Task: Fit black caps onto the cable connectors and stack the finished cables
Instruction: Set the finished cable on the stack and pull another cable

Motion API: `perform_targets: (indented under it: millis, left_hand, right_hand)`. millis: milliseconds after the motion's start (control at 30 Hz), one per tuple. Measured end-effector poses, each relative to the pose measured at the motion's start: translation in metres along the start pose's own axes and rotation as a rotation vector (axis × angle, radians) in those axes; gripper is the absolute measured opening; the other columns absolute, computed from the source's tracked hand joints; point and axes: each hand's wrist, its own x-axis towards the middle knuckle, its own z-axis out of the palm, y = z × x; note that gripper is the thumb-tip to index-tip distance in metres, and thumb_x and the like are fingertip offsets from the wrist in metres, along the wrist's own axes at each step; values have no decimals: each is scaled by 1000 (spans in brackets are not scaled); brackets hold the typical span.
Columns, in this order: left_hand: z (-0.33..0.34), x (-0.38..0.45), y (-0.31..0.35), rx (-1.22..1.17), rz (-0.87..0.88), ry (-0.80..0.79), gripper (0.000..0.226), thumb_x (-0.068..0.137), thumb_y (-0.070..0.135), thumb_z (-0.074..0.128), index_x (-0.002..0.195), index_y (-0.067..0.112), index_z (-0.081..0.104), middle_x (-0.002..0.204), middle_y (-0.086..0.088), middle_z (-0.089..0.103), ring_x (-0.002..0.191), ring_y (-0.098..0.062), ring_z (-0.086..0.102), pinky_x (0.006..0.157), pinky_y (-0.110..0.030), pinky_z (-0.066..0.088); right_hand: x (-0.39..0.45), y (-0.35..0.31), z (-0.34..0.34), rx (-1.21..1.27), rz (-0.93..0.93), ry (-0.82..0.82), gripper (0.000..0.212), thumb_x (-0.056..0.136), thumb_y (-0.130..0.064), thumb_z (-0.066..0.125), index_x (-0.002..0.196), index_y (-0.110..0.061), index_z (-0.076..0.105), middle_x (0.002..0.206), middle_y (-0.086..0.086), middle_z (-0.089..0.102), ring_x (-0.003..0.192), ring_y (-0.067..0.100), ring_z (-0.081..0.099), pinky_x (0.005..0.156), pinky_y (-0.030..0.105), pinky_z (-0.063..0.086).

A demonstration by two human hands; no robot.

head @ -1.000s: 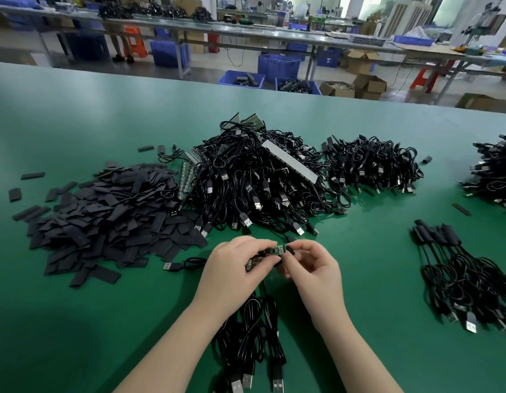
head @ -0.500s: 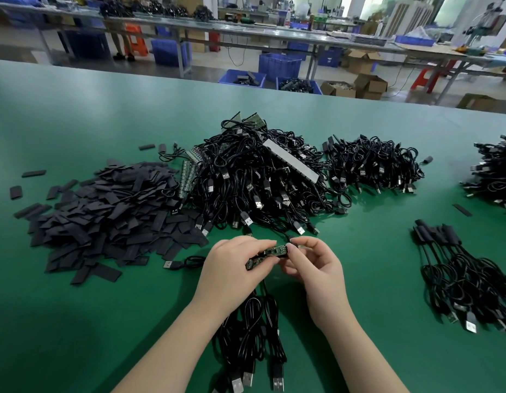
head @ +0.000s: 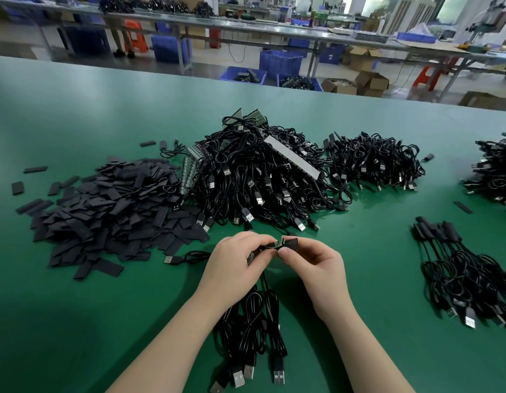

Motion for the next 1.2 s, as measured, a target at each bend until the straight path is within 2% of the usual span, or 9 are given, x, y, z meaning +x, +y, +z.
perform_targets:
  millis: [133,367,500,600,933,1100,1200]
  left_hand:
    - [1,1,1,-19,5,17,25,89,38,58,105,26,72,94,25,62,96,2,58,88,-34,49]
    - [-1,1,-3,-52,-43,70,20,89,30,69,108,28,73,103,21,65,101,3,58,88,-26,49]
    - [-1,0,-3,-36,-80,52,27,87,34,70,114,34,70,98,22,64,96,3,57,91,-33,49]
    - [-1,1,-3,-33,-87,41,22,87,34,70,109,35,71,100,21,66,96,1,59,91,-36,49]
    - [-1,1,0,-41,-90,31,19,86,34,70,105,33,73,99,21,68,98,2,59,93,-36,48]
    - [-1,0,0,-49,-73,14,20,86,32,72,106,32,74,96,21,67,94,0,61,90,-38,50]
    - [-3,0,1,-68,-62,14,22,84,38,69,105,34,73,94,21,67,91,-2,62,88,-39,51]
  right_hand:
    - [0,1,0,-32,-32,68,21,76,-2,80,76,-22,77,80,0,76,74,7,71,69,15,53]
    - [2,-2,-7,-31,-49,204,12,79,-11,79,75,-22,77,74,2,74,69,12,67,68,19,55]
    - [0,-2,-4,-43,-72,176,16,81,-8,78,75,-23,76,75,2,74,70,12,68,67,18,55]
    - [-1,-3,-2,-63,-92,166,17,81,-7,79,75,-23,75,74,0,74,69,9,67,66,16,53]
    - [-3,-6,-2,-95,-161,144,27,81,-6,78,76,-33,76,78,-7,75,71,3,69,66,11,51]
    - [-3,-4,-2,-149,-220,139,33,80,-6,79,81,-39,76,84,-8,76,80,9,71,74,16,53]
    - [-3,-4,-3,-161,-217,127,31,81,-5,78,83,-36,77,86,-7,77,84,13,72,77,20,55]
